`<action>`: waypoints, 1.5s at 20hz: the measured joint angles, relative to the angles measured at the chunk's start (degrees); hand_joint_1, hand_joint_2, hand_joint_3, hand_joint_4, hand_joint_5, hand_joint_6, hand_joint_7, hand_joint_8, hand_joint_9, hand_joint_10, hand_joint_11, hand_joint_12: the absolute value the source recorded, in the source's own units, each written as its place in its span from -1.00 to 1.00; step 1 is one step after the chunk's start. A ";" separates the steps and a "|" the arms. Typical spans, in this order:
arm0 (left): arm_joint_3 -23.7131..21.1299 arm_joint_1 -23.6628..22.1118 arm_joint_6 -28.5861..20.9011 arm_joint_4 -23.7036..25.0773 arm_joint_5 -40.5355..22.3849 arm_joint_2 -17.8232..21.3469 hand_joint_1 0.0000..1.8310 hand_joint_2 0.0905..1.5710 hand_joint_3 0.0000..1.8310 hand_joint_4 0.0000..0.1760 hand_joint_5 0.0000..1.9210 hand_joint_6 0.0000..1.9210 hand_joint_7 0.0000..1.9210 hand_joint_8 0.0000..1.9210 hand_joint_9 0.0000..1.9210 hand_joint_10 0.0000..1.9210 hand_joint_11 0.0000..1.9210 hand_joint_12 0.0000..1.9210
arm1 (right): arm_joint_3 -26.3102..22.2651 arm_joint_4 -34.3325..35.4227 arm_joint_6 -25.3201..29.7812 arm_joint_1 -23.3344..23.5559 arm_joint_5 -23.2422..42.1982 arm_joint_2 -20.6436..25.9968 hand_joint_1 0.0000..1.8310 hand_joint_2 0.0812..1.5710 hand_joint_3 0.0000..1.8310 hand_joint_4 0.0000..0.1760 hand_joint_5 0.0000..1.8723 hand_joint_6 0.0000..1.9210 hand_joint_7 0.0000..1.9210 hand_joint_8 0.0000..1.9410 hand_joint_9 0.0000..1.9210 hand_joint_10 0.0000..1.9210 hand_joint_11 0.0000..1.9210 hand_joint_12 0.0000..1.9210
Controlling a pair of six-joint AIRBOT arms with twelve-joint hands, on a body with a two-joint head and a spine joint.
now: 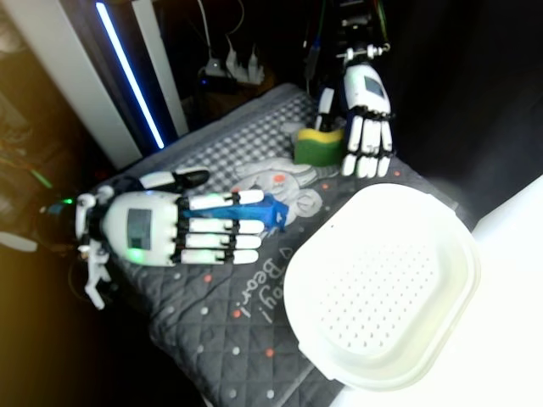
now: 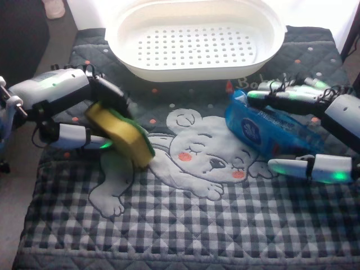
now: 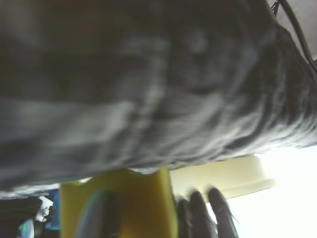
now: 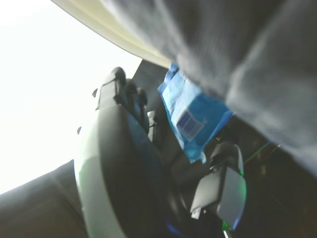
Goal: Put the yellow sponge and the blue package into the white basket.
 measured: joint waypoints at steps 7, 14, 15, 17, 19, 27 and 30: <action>0.55 -1.99 0.31 -1.27 -0.11 -0.94 0.40 0.32 -1.00 -1.00 0.26 -0.61 0.09 0.17 -0.05 0.17 -0.40 0.83 | 1.97 -0.52 1.84 1.42 1.22 -0.46 0.38 0.32 -1.00 -1.00 0.10 -0.14 0.25 -0.28 0.43 -0.78 0.23 -0.23; 0.98 -12.52 4.07 -4.76 -10.86 -1.40 0.41 0.28 -1.00 -1.00 0.22 -0.54 0.22 -0.07 0.24 -0.08 0.06 0.45 | 7.67 -6.75 5.01 13.35 -2.73 -0.52 0.53 0.29 -1.00 -1.00 0.13 -0.29 0.35 -0.72 0.15 0.10 0.03 -0.10; 1.60 -14.64 4.96 -4.42 -10.80 -2.27 0.38 0.31 -1.00 -1.00 0.11 -0.25 0.21 -0.13 0.25 -0.31 0.08 0.28 | 8.72 -7.43 5.09 16.06 -2.89 -0.59 0.62 0.27 -1.00 -1.00 0.18 -0.29 0.36 -0.78 0.21 -0.19 -0.08 0.32; 3.15 -18.71 5.29 -4.15 -10.97 -4.04 0.41 0.32 -1.00 -1.00 0.05 -0.18 0.22 -0.16 0.18 -0.22 0.04 0.19 | 10.88 -8.81 4.00 21.97 -4.11 -0.92 0.55 0.28 -1.00 -1.00 0.18 -0.36 0.32 -0.65 0.18 0.01 -0.07 0.17; 6.25 -22.12 5.31 -4.94 -11.41 -6.29 0.40 0.31 -1.00 -1.00 0.08 -0.22 0.24 -0.16 0.25 -0.37 0.04 0.17 | 12.63 -9.03 -0.11 28.89 -7.39 -1.51 0.54 0.27 -1.00 -1.00 0.21 -0.45 0.32 -0.61 0.17 0.06 0.00 0.07; 26.77 -30.18 -1.88 -4.26 4.26 -21.55 0.39 0.34 -1.00 -1.00 0.05 -0.22 0.17 -0.02 0.19 -0.37 -0.12 0.29 | 33.09 -11.87 -0.50 39.65 -30.32 -15.58 0.37 0.34 -1.00 -1.00 0.06 -0.13 0.20 -0.15 0.26 -0.48 0.01 0.04; 30.95 -31.45 -3.37 1.40 12.09 -25.79 0.39 0.36 -1.00 -1.00 0.02 -0.18 0.14 0.04 0.19 -0.36 -0.09 0.32 | 39.50 -17.55 -0.83 43.60 -38.38 -19.93 0.38 0.33 -1.00 -1.00 0.07 -0.12 0.24 -0.24 0.43 -0.89 0.12 -0.22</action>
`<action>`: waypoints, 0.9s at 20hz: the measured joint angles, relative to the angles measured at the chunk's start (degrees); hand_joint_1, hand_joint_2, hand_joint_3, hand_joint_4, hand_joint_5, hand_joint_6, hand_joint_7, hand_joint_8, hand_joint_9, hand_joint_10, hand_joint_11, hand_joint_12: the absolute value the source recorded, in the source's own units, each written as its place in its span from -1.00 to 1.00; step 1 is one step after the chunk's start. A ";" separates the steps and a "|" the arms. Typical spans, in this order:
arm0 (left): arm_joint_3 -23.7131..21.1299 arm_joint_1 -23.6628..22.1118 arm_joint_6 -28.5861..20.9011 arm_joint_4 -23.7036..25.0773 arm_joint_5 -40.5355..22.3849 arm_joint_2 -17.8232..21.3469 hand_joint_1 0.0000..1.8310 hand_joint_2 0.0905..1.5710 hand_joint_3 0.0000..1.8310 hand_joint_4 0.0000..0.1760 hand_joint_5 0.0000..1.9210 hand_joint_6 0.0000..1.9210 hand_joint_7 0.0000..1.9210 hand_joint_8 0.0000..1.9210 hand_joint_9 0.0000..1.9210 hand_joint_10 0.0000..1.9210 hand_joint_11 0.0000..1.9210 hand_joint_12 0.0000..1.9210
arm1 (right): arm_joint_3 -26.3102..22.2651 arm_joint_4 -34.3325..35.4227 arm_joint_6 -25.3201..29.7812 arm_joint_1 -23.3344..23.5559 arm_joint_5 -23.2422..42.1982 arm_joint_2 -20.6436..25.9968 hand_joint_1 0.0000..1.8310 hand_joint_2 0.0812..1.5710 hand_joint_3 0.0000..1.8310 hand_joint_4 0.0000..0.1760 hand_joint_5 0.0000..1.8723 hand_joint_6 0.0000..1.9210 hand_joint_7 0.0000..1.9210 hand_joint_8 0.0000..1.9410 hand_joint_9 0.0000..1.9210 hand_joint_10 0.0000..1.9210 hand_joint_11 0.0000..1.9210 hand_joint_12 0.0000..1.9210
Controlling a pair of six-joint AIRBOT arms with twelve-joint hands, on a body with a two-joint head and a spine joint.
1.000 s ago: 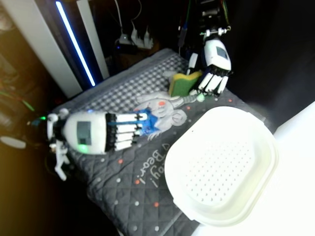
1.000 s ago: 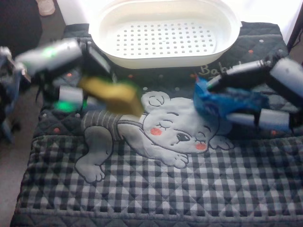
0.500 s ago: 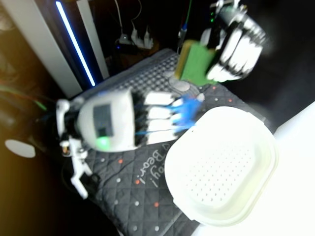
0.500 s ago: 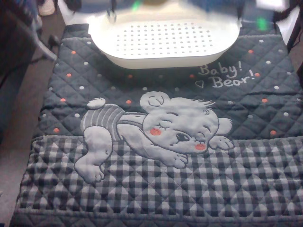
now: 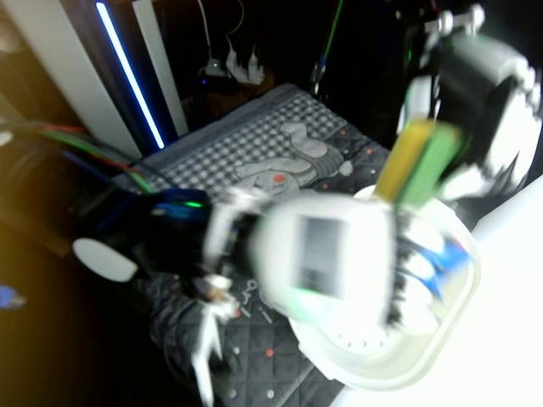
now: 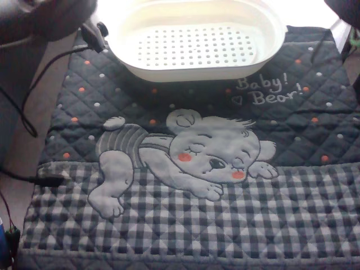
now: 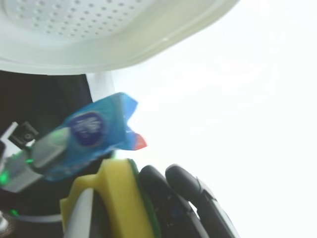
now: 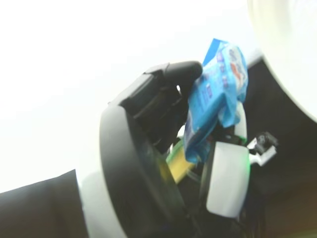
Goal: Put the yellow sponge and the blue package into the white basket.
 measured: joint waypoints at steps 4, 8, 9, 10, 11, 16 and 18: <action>4.70 -0.92 -0.11 1.64 7.98 -2.47 0.37 0.37 -1.00 -1.00 -0.02 -0.08 0.11 0.04 0.18 -0.35 -0.12 0.35 | 0.74 -3.32 0.31 -0.74 -7.87 -1.84 0.64 0.30 -1.00 -1.00 0.09 -0.27 0.23 -0.53 0.21 -0.16 -0.08 0.49; 4.33 0.70 -1.53 1.77 8.70 -1.88 0.23 0.19 -1.00 0.74 -0.79 -0.98 -0.91 -0.98 -0.82 -0.99 -0.97 -0.45 | -2.19 -2.84 0.28 -0.55 -7.48 -0.61 -0.01 0.11 -1.00 0.76 -0.70 -0.93 -0.89 -0.96 -0.86 -0.91 -0.94 -0.56; 3.08 1.51 -2.08 1.29 7.69 -0.90 0.23 0.19 -1.00 0.74 -0.79 -0.98 -0.91 -0.98 -0.82 -0.99 -0.97 -0.45 | -4.42 -3.50 0.31 -0.57 -6.82 0.70 -0.01 0.11 -1.00 0.76 -0.70 -0.93 -0.89 -0.96 -0.86 -0.91 -0.94 -0.56; -1.40 3.61 -2.82 -0.50 4.37 2.05 0.07 0.08 -1.00 0.99 -0.98 -1.00 -1.00 -1.00 -0.99 -1.00 -1.00 -0.92 | -8.92 -3.56 0.31 -1.03 -4.92 4.33 -0.20 0.04 -1.00 0.99 -0.98 -1.00 -1.00 -1.00 -1.00 -1.00 -1.00 -0.97; -2.64 4.15 -2.89 -1.36 3.04 2.93 0.07 0.08 -1.00 0.99 -0.98 -1.00 -1.00 -1.00 -0.99 -1.00 -1.00 -0.92 | -10.01 -3.45 0.22 -1.64 -3.45 5.55 -0.20 0.04 -1.00 0.99 -0.98 -1.00 -1.00 -1.00 -1.00 -1.00 -1.00 -0.97; -22.71 19.08 0.90 -8.46 -14.12 18.84 0.00 -0.01 -1.00 1.00 -1.00 -1.00 -1.00 -1.00 -1.00 -1.00 -0.95 -0.98 | -26.80 6.25 0.33 -16.90 18.62 19.32 -0.11 0.01 -1.00 1.00 -0.94 -0.98 -0.98 -0.99 -1.00 -1.00 -1.00 -1.00; -30.25 26.86 1.44 -10.99 -22.91 23.45 -0.02 0.04 -1.00 1.00 -1.00 -1.00 -1.00 -1.00 -1.00 -1.00 -0.96 -0.98 | -33.59 9.57 0.66 -25.88 27.71 23.45 -0.16 0.00 -1.00 1.00 -0.96 -1.00 -1.00 -1.00 -1.00 -1.00 -1.00 -1.00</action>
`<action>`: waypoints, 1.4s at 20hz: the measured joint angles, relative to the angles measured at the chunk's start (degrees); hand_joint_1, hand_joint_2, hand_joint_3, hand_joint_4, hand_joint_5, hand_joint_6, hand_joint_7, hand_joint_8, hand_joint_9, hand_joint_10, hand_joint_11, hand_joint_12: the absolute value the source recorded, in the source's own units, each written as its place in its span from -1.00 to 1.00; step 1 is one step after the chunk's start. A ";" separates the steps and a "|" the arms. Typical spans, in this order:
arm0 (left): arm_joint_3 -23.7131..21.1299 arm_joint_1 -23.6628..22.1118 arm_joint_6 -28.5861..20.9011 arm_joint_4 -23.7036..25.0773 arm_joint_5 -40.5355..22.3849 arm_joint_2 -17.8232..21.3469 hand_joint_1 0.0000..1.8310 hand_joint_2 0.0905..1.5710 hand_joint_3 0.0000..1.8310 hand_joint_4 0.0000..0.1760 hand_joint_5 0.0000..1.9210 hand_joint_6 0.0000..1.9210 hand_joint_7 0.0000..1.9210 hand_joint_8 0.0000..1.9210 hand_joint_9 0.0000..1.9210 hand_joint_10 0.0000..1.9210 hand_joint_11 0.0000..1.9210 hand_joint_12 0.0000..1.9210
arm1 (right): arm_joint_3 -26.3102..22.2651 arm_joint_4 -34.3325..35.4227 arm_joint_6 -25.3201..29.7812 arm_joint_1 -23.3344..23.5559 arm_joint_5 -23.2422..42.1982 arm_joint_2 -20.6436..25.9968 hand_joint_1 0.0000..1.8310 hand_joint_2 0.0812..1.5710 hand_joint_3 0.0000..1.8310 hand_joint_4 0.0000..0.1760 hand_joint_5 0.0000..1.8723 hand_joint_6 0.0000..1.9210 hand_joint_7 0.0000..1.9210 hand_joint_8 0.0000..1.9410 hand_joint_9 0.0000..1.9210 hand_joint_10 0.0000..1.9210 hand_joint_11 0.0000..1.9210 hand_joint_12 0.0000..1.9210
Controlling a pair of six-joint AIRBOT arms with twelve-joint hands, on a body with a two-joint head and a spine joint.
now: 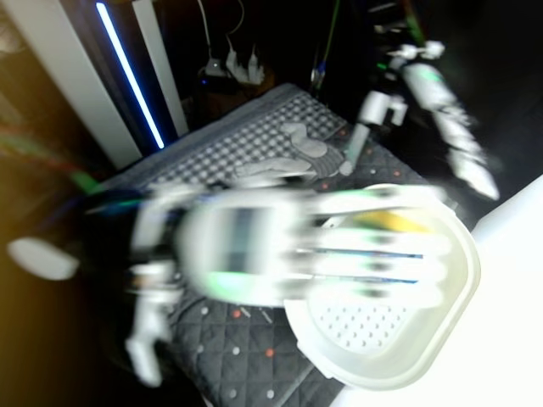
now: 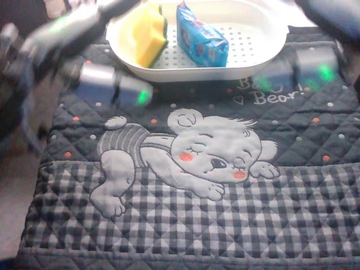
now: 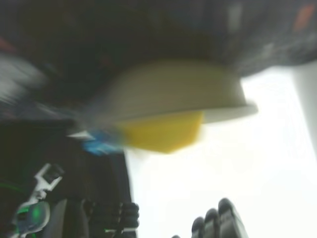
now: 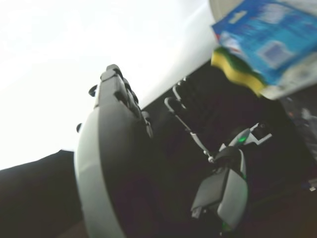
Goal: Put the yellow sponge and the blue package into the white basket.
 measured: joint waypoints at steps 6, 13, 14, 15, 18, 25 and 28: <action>-7.63 10.93 0.09 -4.81 -16.00 6.91 -0.06 0.20 -0.99 1.00 -1.00 -1.00 -1.00 -1.00 -1.00 -1.00 -1.00 -1.00 | -6.95 4.26 2.47 -11.91 17.81 5.64 -0.09 0.12 -0.99 1.00 -0.95 -1.00 -0.92 -0.99 -1.00 -1.00 -1.00 -1.00; -17.68 25.03 3.19 -11.06 -34.95 11.23 -0.13 0.28 -1.00 1.00 -1.00 -1.00 -1.00 -1.00 -1.00 -1.00 -0.95 -0.98 | -15.04 9.86 5.75 -26.80 30.67 8.07 -0.30 0.23 -0.99 0.10 -0.80 -1.00 -1.00 -1.00 -1.00 -1.00 -1.00 -1.00; -17.79 26.25 3.26 -12.44 -36.06 11.23 -0.14 0.30 -1.00 1.00 -1.00 -1.00 -1.00 -1.00 -1.00 -1.00 -0.98 -0.99 | -15.72 10.03 5.77 -27.54 31.58 8.59 -0.20 0.21 -1.00 0.12 -0.84 -1.00 -1.00 -1.00 -1.00 -1.00 -1.00 -1.00; -18.05 26.97 3.28 -14.25 -37.18 11.23 -0.15 0.31 -0.99 0.94 -0.99 -1.00 -1.00 -1.00 -1.00 -1.00 -1.00 -1.00 | -16.11 10.60 5.79 -27.91 32.48 8.70 -0.22 0.21 -1.00 0.18 -0.86 -1.00 -1.00 -1.00 -1.00 -1.00 -1.00 -1.00; -18.99 28.13 3.45 -15.47 -39.80 11.30 -0.18 0.27 -1.00 0.86 -0.97 -0.99 -1.00 -1.00 -0.96 -0.99 -0.91 -0.96 | -16.20 11.34 5.92 -29.35 32.72 8.37 -0.45 0.29 -0.98 0.55 -0.99 -1.00 -1.00 -1.00 -0.96 -0.99 -0.95 -0.98; -20.68 26.36 5.42 -11.87 -40.04 12.41 -0.75 0.57 -0.99 -0.09 -1.00 -1.00 -0.94 -0.99 -0.87 -0.99 -0.85 -0.94 | -18.05 8.87 6.56 -29.35 32.46 10.45 -0.49 0.47 -1.00 -0.13 -0.88 -0.99 -0.89 -1.00 -0.82 -1.00 -0.80 -0.92; -22.62 23.65 11.02 -10.67 -40.30 14.27 -0.40 0.47 -1.00 0.37 -0.68 -0.79 -0.75 -0.97 -0.82 -0.99 -0.81 -0.86 | -19.43 7.02 4.55 -29.35 32.44 13.18 -0.40 0.49 -1.00 0.01 -0.78 -0.99 -0.85 -1.00 -0.77 -1.00 -0.75 -0.74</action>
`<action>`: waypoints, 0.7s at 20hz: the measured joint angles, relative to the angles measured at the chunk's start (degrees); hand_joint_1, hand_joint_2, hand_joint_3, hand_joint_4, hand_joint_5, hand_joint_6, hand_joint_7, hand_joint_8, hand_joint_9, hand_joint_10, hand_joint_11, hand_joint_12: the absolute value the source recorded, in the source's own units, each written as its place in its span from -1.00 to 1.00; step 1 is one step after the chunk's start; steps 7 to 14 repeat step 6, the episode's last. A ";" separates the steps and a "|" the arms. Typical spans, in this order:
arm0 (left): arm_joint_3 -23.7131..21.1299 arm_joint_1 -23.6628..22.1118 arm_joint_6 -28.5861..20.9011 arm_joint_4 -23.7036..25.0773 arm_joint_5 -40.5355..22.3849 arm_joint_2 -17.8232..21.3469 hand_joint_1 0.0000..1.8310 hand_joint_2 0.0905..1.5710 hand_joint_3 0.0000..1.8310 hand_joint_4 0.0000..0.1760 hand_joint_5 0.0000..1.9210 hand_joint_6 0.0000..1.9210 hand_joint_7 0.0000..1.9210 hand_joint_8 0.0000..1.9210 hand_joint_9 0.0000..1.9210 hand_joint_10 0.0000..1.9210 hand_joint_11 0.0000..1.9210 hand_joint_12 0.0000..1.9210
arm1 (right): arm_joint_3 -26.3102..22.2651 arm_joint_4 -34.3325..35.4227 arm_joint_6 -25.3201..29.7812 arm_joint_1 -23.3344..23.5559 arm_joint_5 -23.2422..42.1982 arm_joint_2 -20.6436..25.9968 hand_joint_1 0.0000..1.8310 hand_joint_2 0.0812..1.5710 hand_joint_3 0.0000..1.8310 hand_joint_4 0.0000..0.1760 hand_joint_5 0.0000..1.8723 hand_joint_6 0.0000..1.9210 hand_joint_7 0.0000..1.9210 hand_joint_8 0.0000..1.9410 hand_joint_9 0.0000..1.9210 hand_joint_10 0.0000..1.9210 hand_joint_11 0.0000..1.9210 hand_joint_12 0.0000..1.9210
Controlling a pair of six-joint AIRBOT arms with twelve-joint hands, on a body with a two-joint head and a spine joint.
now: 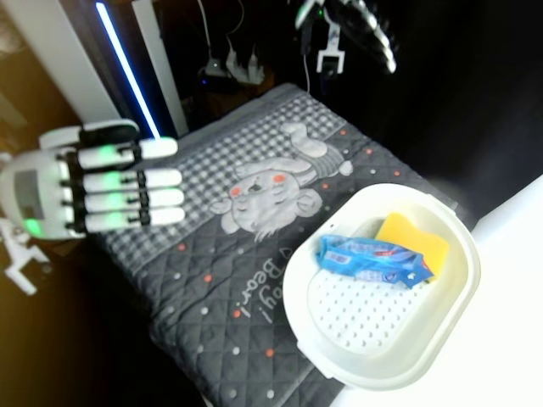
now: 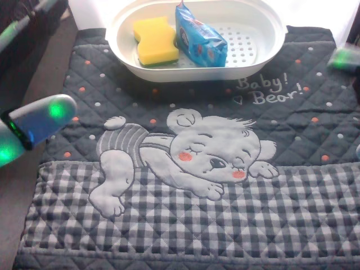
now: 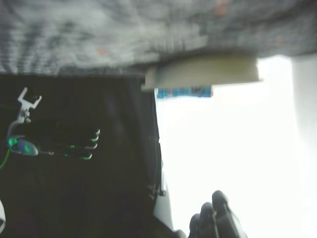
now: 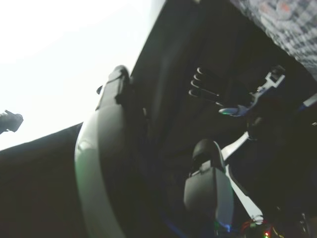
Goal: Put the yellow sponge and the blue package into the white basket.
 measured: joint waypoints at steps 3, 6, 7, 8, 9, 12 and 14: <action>-0.35 -2.58 1.70 3.17 -1.03 1.66 -0.40 0.67 -1.00 -0.48 -0.55 0.32 -0.21 -0.80 -0.32 -0.85 -0.93 0.08 | -1.64 -0.76 -2.62 0.00 -0.02 3.08 -0.78 0.63 -0.99 0.20 -0.88 -0.96 -0.83 -0.98 -0.80 -0.98 -0.98 -0.20; -1.95 -4.92 2.29 3.39 0.87 3.76 -0.16 0.78 -1.00 -0.62 -0.50 0.75 -0.23 -0.58 -0.30 -0.56 -0.99 0.45 | -3.87 -2.80 -3.87 3.41 -0.31 7.48 -0.34 0.55 -1.00 -0.56 -0.38 -0.91 -0.31 -0.92 -0.20 -0.78 -0.52 0.20; -1.95 -4.92 2.29 3.39 0.87 3.76 -0.16 0.78 -1.00 -0.62 -0.50 0.75 -0.23 -0.58 -0.30 -0.56 -0.99 0.45 | -3.87 -2.80 -3.87 3.41 -0.31 7.48 -0.34 0.55 -1.00 -0.56 -0.38 -0.91 -0.31 -0.92 -0.20 -0.78 -0.52 0.20; -1.95 -4.92 2.29 3.39 0.87 3.76 -0.16 0.78 -1.00 -0.62 -0.50 0.75 -0.23 -0.58 -0.30 -0.56 -0.99 0.45 | -3.87 -2.80 -3.87 3.41 -0.31 7.48 -0.34 0.55 -1.00 -0.56 -0.38 -0.91 -0.31 -0.92 -0.20 -0.78 -0.52 0.20; -1.95 -4.92 2.29 3.39 0.87 3.76 -0.16 0.78 -1.00 -0.62 -0.50 0.75 -0.23 -0.58 -0.30 -0.56 -0.99 0.45 | -3.87 -2.80 -3.87 3.41 -0.31 7.48 -0.34 0.55 -1.00 -0.56 -0.38 -0.91 -0.31 -0.92 -0.20 -0.78 -0.52 0.20; -1.95 -4.92 2.29 3.39 0.87 3.76 -0.16 0.78 -1.00 -0.62 -0.50 0.75 -0.23 -0.58 -0.30 -0.56 -0.99 0.45 | -3.87 -2.80 -3.87 3.41 -0.31 7.48 -0.34 0.55 -1.00 -0.56 -0.38 -0.91 -0.31 -0.92 -0.20 -0.78 -0.52 0.20; -1.95 -4.92 2.29 3.39 0.87 3.76 -0.16 0.78 -1.00 -0.62 -0.50 0.75 -0.23 -0.58 -0.30 -0.56 -0.99 0.45 | -3.87 -2.80 -3.87 3.41 -0.31 7.48 -0.34 0.55 -1.00 -0.56 -0.38 -0.91 -0.31 -0.92 -0.20 -0.78 -0.52 0.20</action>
